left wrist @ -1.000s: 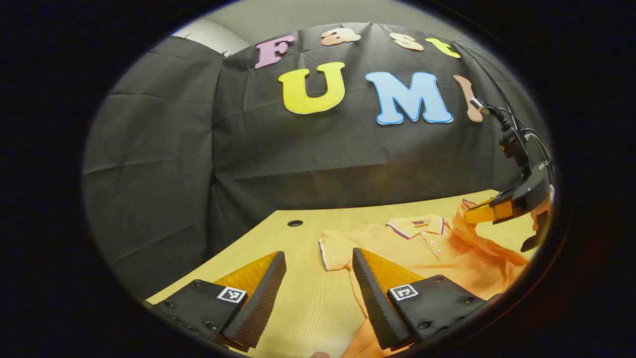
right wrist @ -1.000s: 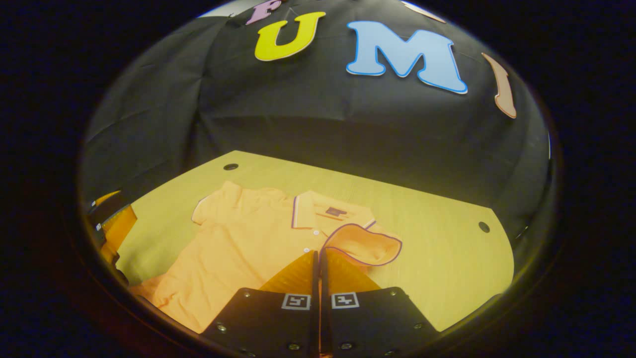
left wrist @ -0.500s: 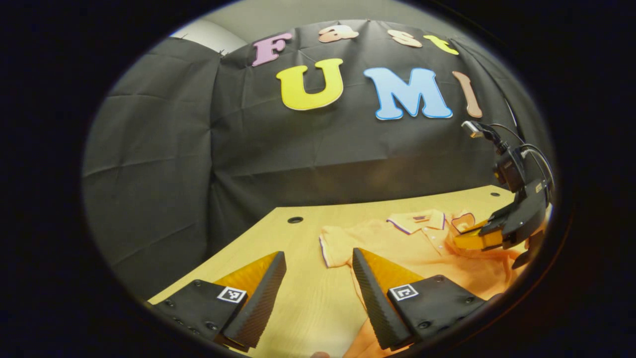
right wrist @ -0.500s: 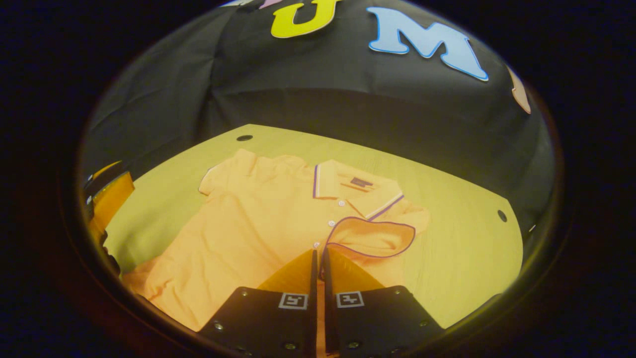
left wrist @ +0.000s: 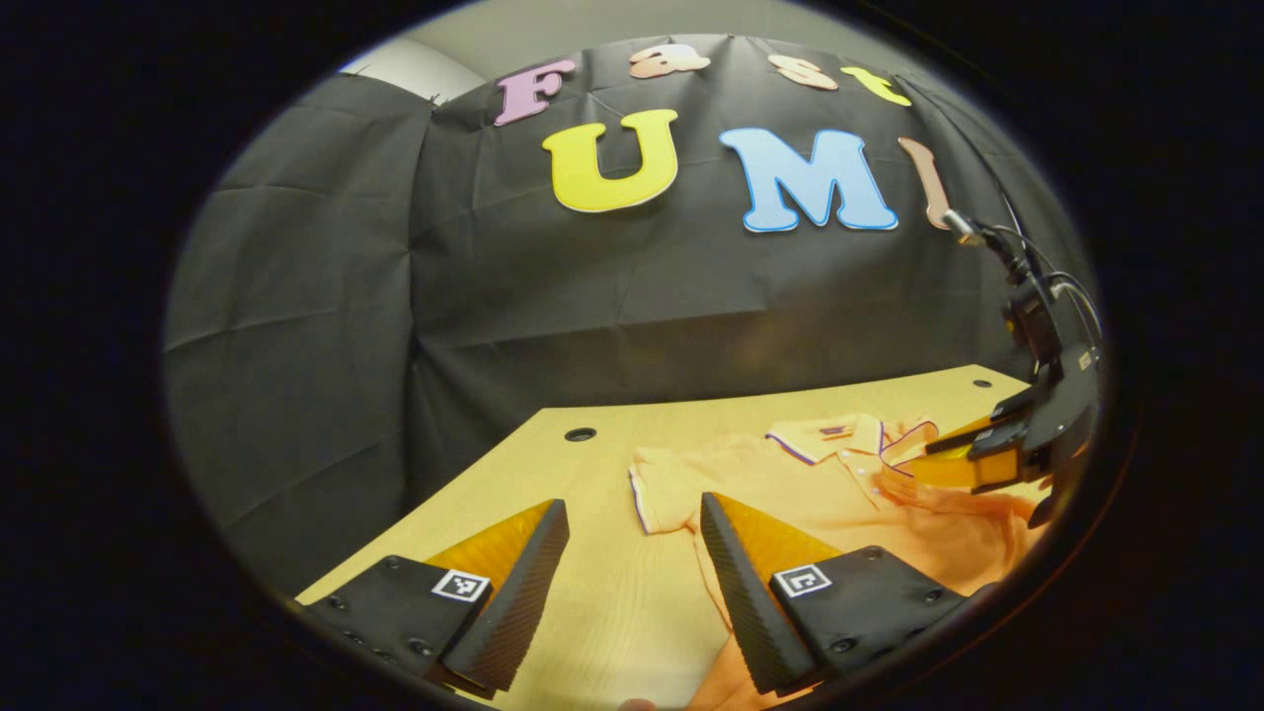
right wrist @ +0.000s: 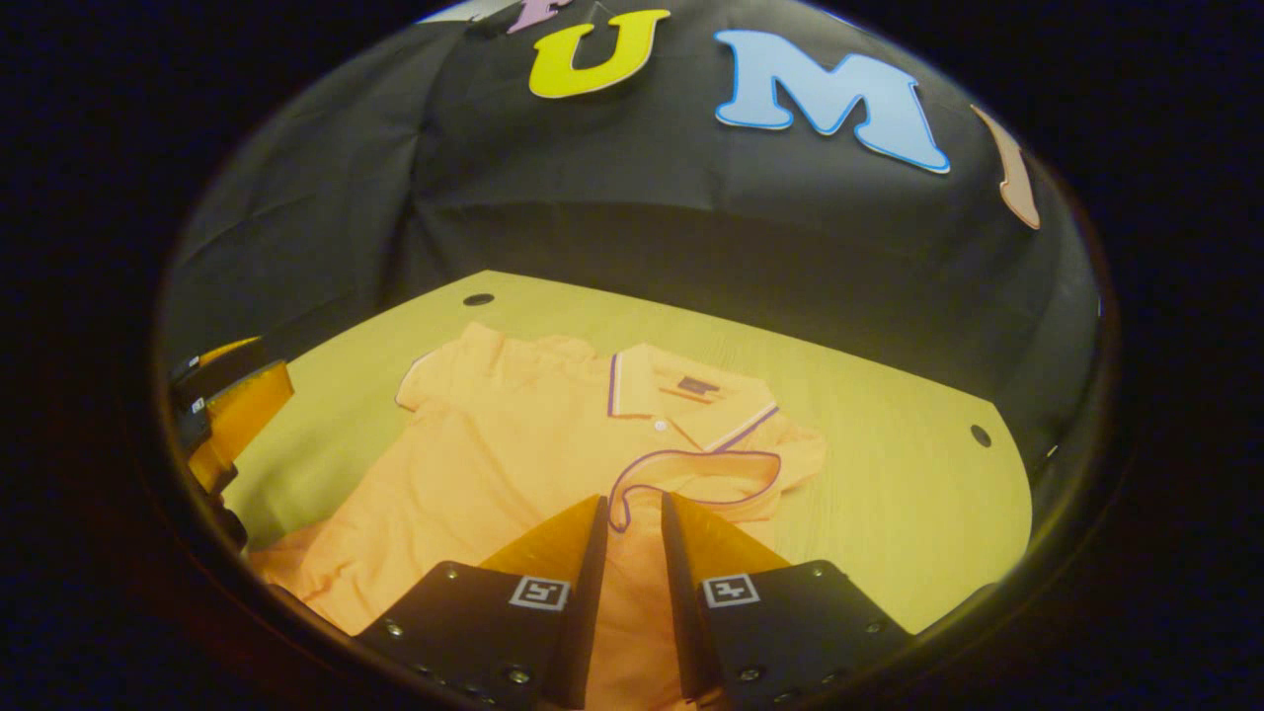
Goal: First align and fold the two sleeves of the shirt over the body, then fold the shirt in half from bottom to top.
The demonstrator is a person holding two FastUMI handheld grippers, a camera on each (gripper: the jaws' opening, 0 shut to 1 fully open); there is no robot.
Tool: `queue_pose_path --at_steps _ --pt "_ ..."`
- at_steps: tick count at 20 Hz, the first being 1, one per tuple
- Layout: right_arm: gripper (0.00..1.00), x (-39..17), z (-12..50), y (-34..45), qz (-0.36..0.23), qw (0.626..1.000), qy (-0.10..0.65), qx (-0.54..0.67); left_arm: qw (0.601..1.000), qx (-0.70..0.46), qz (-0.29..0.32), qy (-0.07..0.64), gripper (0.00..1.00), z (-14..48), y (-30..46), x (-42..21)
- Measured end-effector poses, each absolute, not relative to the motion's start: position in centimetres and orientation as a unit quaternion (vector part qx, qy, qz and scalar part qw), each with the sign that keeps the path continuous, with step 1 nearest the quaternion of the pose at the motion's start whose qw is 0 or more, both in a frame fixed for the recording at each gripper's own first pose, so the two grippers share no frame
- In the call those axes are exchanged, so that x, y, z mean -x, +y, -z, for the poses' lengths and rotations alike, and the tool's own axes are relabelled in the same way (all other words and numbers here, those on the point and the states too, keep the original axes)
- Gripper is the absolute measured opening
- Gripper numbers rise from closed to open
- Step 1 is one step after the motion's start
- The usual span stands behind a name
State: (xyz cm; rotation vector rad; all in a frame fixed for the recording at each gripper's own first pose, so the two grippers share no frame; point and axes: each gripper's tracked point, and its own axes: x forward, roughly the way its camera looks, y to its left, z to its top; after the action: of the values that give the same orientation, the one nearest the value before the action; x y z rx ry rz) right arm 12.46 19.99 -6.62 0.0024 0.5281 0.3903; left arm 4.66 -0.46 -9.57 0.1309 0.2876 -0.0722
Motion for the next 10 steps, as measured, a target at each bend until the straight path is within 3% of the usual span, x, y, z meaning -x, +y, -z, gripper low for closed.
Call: queue_pose_path --at_steps 10 --pt "0.34 -10.9 4.7 17.2 -0.175 0.958 0.223 -0.034 0.977 -0.055 0.069 0.192 0.89 11.2 -1.3 -12.2"
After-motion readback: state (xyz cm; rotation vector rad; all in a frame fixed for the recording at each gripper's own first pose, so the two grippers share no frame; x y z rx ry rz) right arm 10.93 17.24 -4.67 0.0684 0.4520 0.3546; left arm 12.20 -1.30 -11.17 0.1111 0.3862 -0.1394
